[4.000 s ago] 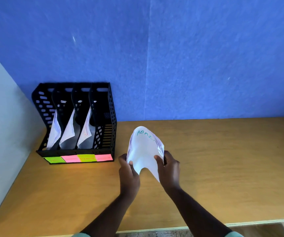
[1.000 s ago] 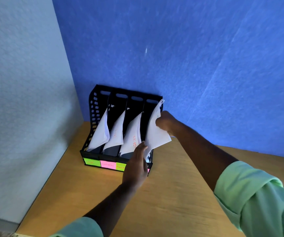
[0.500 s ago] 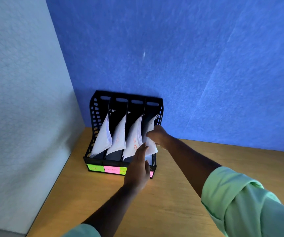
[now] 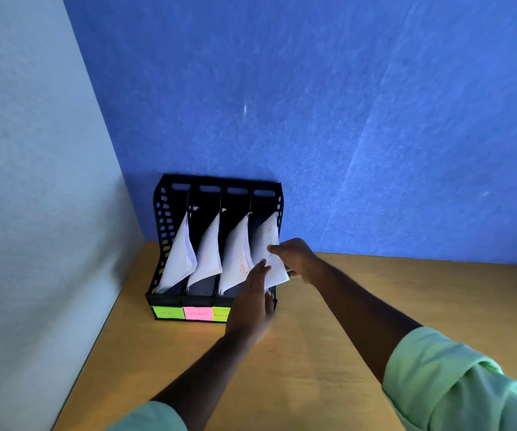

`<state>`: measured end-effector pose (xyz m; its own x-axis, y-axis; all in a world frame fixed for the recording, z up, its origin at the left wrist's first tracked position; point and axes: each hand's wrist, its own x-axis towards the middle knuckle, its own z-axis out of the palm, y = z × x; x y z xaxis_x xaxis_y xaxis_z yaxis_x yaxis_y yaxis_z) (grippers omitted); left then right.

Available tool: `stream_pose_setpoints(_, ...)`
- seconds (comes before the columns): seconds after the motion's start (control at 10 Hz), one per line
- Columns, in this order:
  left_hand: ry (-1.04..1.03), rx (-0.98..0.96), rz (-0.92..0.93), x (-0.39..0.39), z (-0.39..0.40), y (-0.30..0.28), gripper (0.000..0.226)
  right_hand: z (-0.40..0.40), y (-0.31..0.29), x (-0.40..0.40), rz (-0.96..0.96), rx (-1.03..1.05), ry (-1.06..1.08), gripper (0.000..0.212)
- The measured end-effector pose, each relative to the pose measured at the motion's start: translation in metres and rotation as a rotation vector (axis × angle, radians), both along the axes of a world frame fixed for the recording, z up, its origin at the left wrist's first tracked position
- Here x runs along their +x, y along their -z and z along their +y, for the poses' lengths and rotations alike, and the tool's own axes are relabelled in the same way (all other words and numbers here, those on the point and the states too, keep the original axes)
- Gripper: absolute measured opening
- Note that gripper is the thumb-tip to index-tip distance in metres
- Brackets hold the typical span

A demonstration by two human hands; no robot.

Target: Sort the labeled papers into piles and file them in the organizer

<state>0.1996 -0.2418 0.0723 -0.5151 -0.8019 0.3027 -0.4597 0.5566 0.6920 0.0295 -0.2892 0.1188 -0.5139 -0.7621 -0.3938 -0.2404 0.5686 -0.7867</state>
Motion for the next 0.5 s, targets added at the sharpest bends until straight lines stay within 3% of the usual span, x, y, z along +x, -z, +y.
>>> stream_pose_setpoints(0.3,0.039,-0.026,-0.064,-0.002,0.01,-0.019,0.056,0.047,-0.01,-0.009,-0.06,-0.066,-0.034,0.039)
stream_pose_setpoints(0.5,0.001,-0.166,-0.228,-0.017,0.022,-0.035,0.055,0.085,-0.02,-0.026,0.235,-0.112,-0.156,0.04)
